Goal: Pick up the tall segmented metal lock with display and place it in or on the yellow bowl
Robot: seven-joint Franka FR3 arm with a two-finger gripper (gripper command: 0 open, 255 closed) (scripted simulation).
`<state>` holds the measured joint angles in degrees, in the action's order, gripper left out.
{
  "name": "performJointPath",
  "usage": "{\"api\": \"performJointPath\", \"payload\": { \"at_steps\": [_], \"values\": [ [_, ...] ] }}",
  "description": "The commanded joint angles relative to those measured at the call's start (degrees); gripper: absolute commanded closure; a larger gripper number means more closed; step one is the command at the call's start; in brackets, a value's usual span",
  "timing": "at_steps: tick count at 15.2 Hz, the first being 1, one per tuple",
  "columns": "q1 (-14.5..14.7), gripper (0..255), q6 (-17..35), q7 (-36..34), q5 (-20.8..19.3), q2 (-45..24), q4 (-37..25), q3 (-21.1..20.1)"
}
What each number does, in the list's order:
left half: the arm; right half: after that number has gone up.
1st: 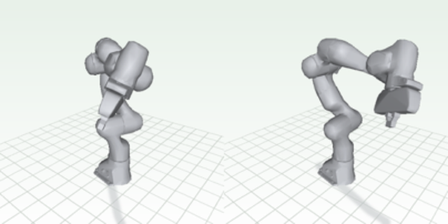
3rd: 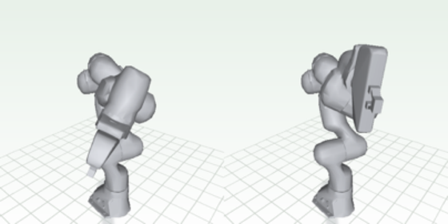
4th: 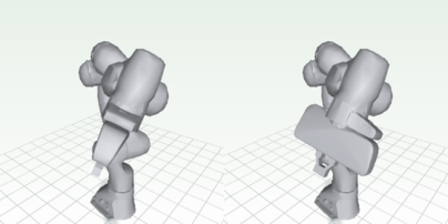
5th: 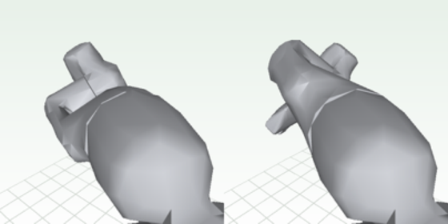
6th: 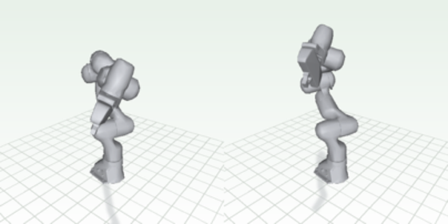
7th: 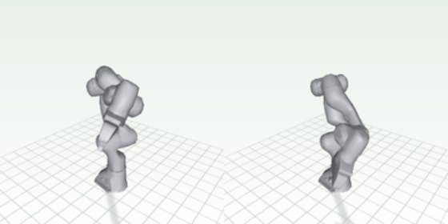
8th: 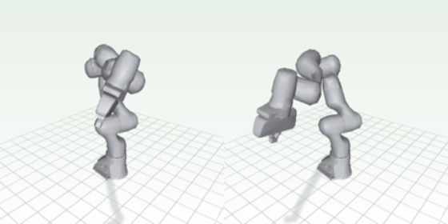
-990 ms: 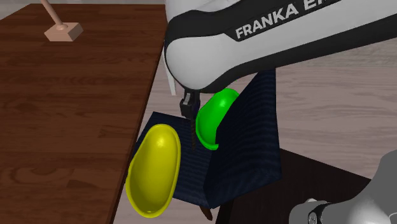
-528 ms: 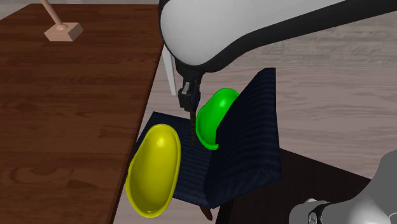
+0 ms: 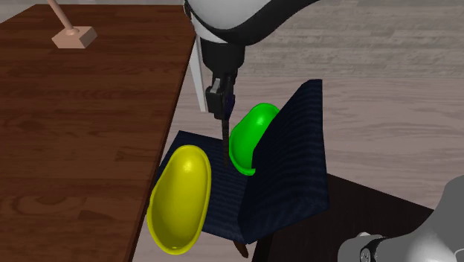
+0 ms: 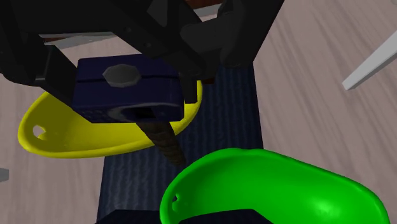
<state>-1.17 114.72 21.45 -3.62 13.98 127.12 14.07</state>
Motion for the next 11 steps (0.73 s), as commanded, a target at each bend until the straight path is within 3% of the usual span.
{"api": "performJointPath", "payload": {
  "at_steps": [1, 11],
  "values": [
    [0.0, 255, -1.6, 0.1, 0.0, 0.2, -1.5, 0.0],
    [0.1, 255, -9.4, 0.0, 0.0, 1.2, -8.2, -0.4]
  ]
}}
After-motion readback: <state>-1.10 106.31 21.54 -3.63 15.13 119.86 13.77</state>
